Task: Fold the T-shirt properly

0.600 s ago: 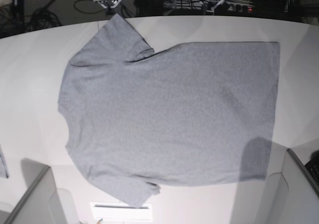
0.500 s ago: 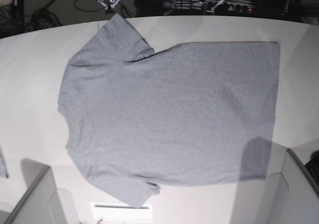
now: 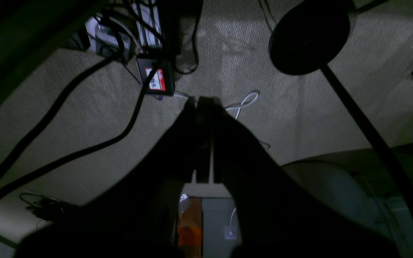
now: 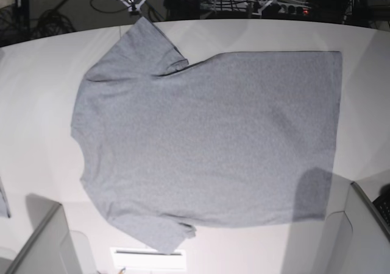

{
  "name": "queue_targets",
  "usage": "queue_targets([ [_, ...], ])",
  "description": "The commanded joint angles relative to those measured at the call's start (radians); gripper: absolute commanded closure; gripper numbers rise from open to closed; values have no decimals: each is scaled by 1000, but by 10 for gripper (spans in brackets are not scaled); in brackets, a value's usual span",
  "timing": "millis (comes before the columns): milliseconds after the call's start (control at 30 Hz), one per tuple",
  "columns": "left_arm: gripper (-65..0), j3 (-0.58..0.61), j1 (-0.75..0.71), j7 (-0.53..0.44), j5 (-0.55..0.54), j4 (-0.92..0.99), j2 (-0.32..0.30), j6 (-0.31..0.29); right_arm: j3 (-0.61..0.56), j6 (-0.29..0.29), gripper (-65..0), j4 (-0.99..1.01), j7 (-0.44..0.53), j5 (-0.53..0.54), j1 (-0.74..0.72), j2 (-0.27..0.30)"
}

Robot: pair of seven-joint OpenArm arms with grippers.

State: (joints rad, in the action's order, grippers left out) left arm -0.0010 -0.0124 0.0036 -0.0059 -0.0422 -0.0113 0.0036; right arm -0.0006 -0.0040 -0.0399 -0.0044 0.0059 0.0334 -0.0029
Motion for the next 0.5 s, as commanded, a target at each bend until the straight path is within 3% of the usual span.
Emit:
queue_targets([
  [0, -477, 0, -2, -4, -1, -2, 0, 5, -2, -3, 0, -2, -1, -2, 0, 5],
  [100, -357, 0, -2, -1, -1, 0, 1, 5, -2, -3, 0, -2, -1, -2, 0, 5],
  [233, -51, 0, -2, -1, -1, 3, 1, 5, -2, -3, 0, -2, -1, -2, 0, 5],
  [267, 0, 0, -2, -1, -1, 3, 1, 5, -2, -3, 0, -2, -1, -2, 1, 5],
  [467, 0, 0, -11, 0, -1, 5, 1, 5, -2, -3, 0, -2, -1, -2, 1, 5],
])
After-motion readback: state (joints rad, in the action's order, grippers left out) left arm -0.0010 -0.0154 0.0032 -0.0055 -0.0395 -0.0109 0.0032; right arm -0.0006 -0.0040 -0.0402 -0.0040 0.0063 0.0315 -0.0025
